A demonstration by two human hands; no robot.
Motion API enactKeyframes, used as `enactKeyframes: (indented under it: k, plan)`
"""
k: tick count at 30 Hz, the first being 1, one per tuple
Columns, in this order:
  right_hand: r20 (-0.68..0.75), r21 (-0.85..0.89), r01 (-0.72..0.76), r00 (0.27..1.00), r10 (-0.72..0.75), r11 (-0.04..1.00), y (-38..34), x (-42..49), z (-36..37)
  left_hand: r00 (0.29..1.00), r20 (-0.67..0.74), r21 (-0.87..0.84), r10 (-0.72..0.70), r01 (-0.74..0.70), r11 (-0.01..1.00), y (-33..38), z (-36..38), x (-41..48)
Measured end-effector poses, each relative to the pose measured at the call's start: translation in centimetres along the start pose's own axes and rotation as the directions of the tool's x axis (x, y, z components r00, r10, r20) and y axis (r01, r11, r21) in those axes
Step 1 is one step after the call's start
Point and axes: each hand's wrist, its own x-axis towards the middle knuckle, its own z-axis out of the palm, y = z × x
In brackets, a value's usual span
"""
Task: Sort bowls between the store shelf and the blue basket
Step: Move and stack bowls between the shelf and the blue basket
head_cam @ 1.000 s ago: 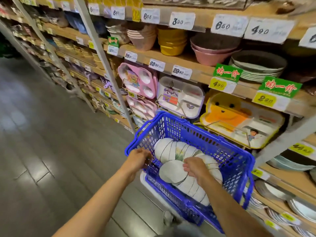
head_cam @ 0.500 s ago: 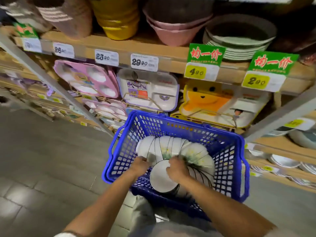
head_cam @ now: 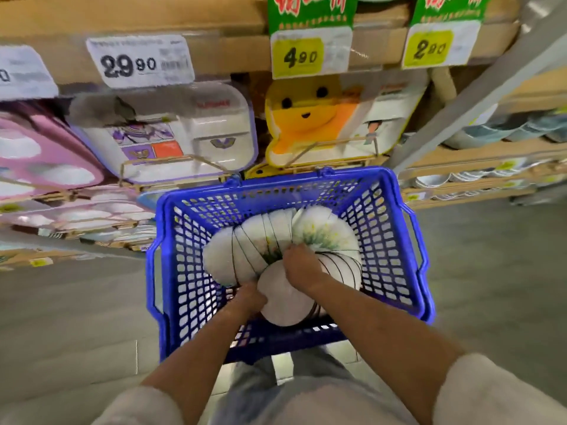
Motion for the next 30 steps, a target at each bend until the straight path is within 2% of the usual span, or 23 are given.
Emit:
enactKeyframes:
  k: [3,9,12,15,16,19,21,24,26,30]
  plan:
    - [-0.007,0.01,-0.029,1.0,0.029,1.0,0.0,0.3,0.2,1.0,-0.006,0.061,0.029,-0.028,0.998,0.5,-0.3,0.0]
    - [-0.014,0.184,-0.013,1.0,0.016,0.983,0.7,-0.9,-0.5,0.999,-0.038,-0.01,0.033,-0.033,0.999,1.1,-1.8,-1.5]
    - [0.044,0.318,-0.036,0.999,0.023,0.948,1.1,-1.5,-1.7,0.997,-0.066,0.003,0.049,-0.049,0.999,2.0,-3.4,-3.0]
    - [0.062,0.502,-0.066,0.997,0.04,0.862,1.6,-2.4,-3.3,0.996,-0.085,-0.029,0.038,-0.041,0.999,3.3,-5.1,-4.7]
    - [0.048,0.608,-0.071,0.997,0.052,0.791,1.8,-2.9,-3.8,0.995,-0.092,-0.028,0.029,-0.032,0.999,3.7,-5.5,-5.2]
    - [0.042,0.89,-0.078,0.995,0.091,0.449,2.2,-4.4,-6.0,0.997,-0.08,-0.107,0.011,-0.019,0.994,5.3,-7.0,-6.8]
    - [0.044,0.97,-0.071,0.992,0.117,0.234,2.4,-5.3,-7.5,0.999,-0.037,-0.267,0.04,-0.048,0.963,6.6,-8.2,-8.3]
    - [0.013,0.996,0.002,0.986,0.166,-0.089,2.4,-6.8,-9.8,0.996,-0.045,-0.343,0.077,-0.088,0.935,8.6,-10.0,-10.5]
    - [-0.035,0.976,0.073,0.983,0.18,-0.206,2.2,-7.8,-11.4,0.992,-0.057,-0.402,0.109,-0.122,0.907,10.0,-11.0,-12.0]
    - [-0.131,0.95,0.203,0.949,0.287,-0.237,1.9,-9.7,-14.6,0.964,-0.165,-0.414,0.209,-0.26,0.872,13.2,-12.5,-15.0]
